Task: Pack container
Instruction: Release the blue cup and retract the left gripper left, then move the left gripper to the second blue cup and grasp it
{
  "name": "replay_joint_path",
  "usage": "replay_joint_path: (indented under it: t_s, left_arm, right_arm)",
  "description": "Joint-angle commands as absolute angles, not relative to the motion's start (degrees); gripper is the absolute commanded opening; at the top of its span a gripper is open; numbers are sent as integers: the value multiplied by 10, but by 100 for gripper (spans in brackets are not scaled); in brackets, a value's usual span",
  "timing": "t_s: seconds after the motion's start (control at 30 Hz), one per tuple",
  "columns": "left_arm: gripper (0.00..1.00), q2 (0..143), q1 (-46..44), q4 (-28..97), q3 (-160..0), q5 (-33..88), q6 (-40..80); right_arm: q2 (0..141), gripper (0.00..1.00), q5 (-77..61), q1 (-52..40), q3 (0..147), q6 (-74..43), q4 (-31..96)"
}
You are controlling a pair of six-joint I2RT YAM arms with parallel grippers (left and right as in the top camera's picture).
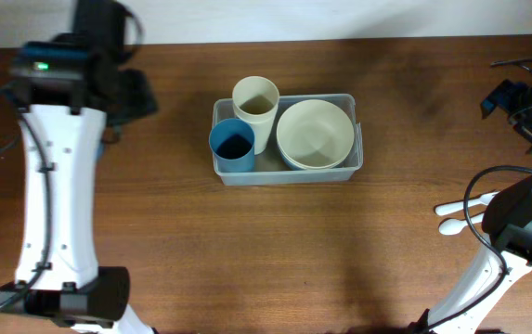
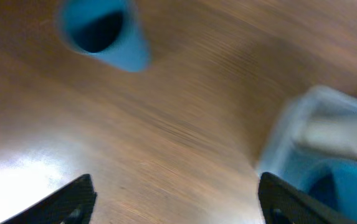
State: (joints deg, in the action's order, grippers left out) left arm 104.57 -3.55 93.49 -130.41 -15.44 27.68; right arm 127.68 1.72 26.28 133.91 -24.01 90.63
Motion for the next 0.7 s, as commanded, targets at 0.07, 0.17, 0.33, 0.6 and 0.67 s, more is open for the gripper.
replay_joint_path:
  t_s: [0.07,0.17,0.33,0.6,0.67]
  left_arm:
    - [87,1046,72,940,-1312,-152,300]
    - [94,1046,129,943,-1311,-127,301]
    - [100,1061,187,943,-1310,-126,321]
    - [100,1136,220,913,-1310,-113,326]
    - [100,1154,225,904,-1310,-104,329]
  right_arm:
    - [1271,99,26,267,1337,-245,906]
    - [1271,99,26,267,1337,-245,906]
    - [1271,99,26,267,1337,-245,906]
    - [1271,99,26,267,1337,-245,906]
    - [1271,99,26,267,1337,-245,906]
